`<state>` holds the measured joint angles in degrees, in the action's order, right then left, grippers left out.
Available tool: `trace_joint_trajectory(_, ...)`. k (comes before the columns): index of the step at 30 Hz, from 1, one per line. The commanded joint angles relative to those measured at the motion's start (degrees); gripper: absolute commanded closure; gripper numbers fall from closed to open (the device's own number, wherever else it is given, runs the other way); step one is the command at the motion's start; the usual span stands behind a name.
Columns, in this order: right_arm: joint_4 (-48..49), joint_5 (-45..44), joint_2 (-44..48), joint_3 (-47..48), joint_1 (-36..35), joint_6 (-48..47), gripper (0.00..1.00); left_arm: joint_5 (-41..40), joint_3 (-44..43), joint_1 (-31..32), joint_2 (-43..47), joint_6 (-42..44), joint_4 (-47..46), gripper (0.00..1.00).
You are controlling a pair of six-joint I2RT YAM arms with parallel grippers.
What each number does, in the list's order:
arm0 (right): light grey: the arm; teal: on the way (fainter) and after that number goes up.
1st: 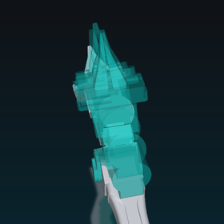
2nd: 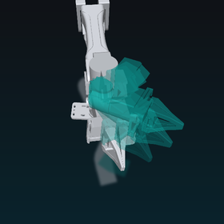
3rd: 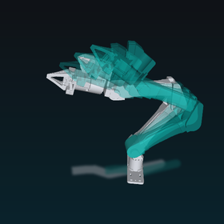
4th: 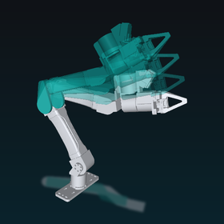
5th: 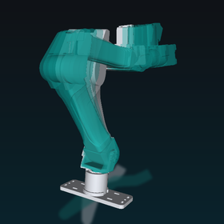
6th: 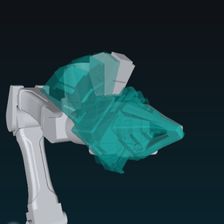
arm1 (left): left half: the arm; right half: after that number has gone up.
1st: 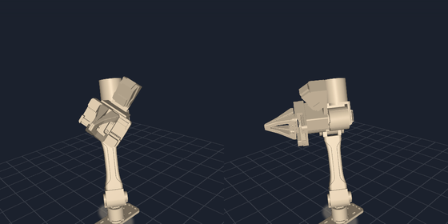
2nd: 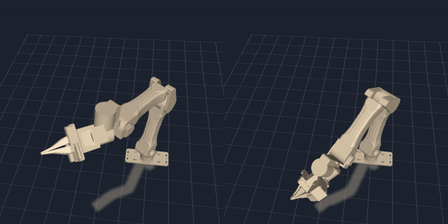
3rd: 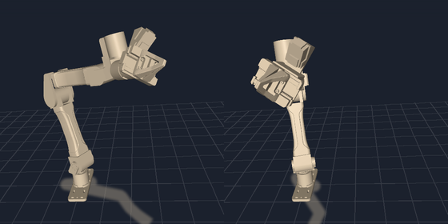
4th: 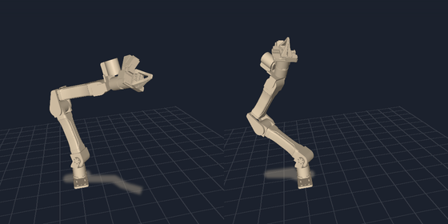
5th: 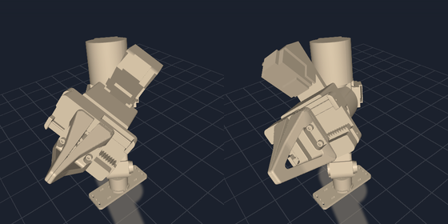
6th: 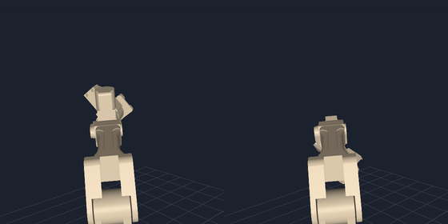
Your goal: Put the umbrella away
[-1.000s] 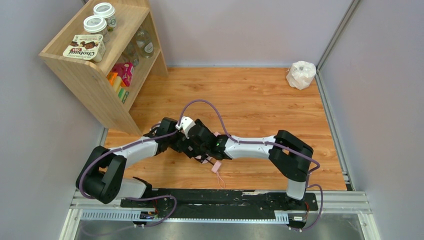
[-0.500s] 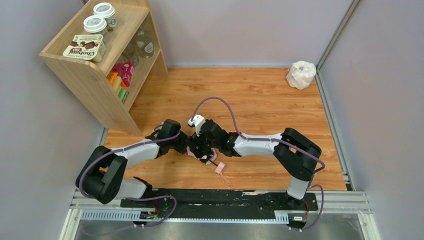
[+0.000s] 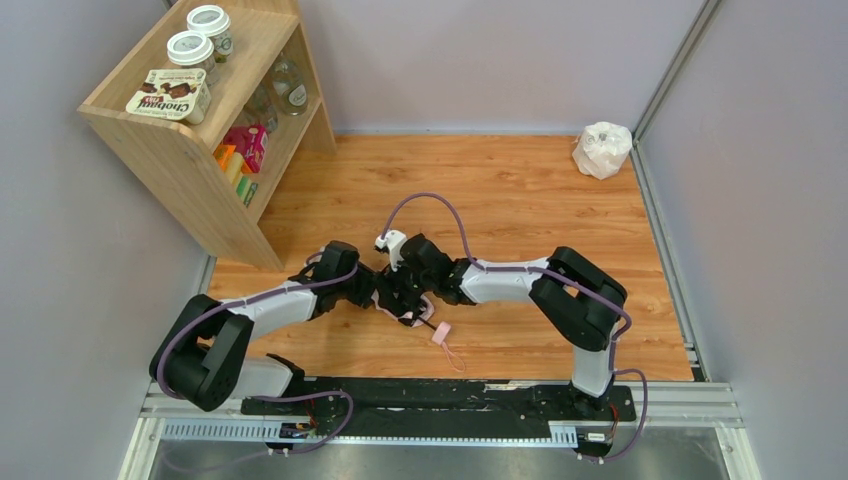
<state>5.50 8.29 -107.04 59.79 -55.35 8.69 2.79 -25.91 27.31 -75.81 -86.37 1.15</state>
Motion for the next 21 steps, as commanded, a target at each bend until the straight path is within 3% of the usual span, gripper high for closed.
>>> trace_joint_trajectory(1,-8.9,-10.6,-2.9,1.5,0.9,-1.6,0.27,-1.0,1.2,-0.2,-0.1,-1.5,7.6,1.0)
trace_joint_trajectory(9,-9.4,-12.7,-4.7,-1.5,0.5,-2.5,0.71,-2.3,2.3,-0.2,-2.3,-3.1,4.2,1.0)
trace_joint_trajectory(13,-11.6,-13.4,-7.4,-0.2,0.3,-3.0,0.95,-2.0,5.2,-0.2,-3.3,-2.7,-3.1,0.98)
trace_joint_trajectory(14,-11.5,-13.5,-7.6,-0.4,0.3,-3.0,1.0,-1.9,5.5,-0.2,-3.1,-2.5,-4.2,0.84)
trace_joint_trajectory(16,-11.6,-12.8,-7.8,-0.7,0.2,-3.2,1.0,-2.3,7.7,-0.2,-2.2,-1.4,-7.4,0.62)
trace_joint_trajectory(19,-10.3,-9.5,-7.7,-1.5,1.0,-2.7,1.0,-2.6,9.2,-0.2,2.2,0.2,-8.2,0.44)
trace_joint_trajectory(20,-10.0,-9.3,-7.6,-1.8,1.2,-2.6,1.0,-4.4,10.0,-0.2,3.6,0.7,-8.1,0.29)
trace_joint_trajectory(21,-9.7,-6.0,-7.6,-1.8,1.5,-2.5,1.0,-4.6,10.4,-0.3,6.0,2.2,-8.2,0.27)
